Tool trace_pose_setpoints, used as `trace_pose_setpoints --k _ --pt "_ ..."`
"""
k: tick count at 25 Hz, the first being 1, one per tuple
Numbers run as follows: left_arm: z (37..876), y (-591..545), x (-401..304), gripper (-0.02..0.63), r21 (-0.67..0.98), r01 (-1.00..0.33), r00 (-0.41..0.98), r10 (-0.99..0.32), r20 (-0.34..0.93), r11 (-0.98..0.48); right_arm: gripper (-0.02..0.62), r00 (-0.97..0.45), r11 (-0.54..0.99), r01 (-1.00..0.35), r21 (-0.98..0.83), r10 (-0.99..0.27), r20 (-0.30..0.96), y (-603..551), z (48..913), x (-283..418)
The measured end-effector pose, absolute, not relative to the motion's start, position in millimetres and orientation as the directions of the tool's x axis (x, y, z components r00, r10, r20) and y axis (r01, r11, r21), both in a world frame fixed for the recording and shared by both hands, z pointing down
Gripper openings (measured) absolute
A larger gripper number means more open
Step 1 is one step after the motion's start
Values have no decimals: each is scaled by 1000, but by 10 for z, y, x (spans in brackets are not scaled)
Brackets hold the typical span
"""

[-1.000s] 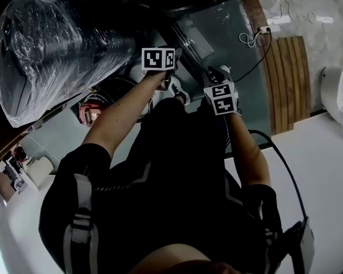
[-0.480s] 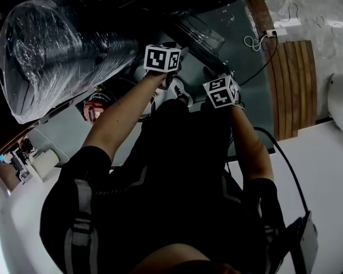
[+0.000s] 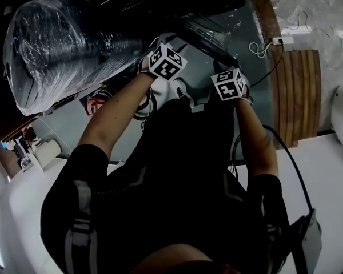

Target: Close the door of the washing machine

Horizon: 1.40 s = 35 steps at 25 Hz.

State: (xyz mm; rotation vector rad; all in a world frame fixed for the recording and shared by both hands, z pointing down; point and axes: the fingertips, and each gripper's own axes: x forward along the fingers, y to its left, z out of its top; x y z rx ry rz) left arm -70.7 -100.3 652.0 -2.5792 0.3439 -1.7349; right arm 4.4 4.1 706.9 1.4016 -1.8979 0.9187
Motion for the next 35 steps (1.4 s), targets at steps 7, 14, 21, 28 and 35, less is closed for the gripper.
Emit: trace_pose_setpoints --k 7,14,21,28,35 --pt "6597 -1079 -501 189 -210 39 257 -193 947 -977 92 -301 240 -950 -202 -519 800 -79 7075 227" --pt "6787 -1142 -392 149 -264 149 137 -245 960 -953 89 -316 238 -946 -222 -502 805 -182 7061 416" --pt "6753 -1262 -287 135 -273 230 143 -245 959 -934 77 -241 157 -970 -186 -510 826 -288 7077 797" --pt "6782 -1406 -178 126 -292 190 160 -264 951 -937 44 -234 74 -970 -232 -549 803 -482 6996 954" --pt "6763 -1563 -33 124 -215 138 171 -190 967 -967 17 -209 -49 -957 -285 -565 798 -772 7064 1109"
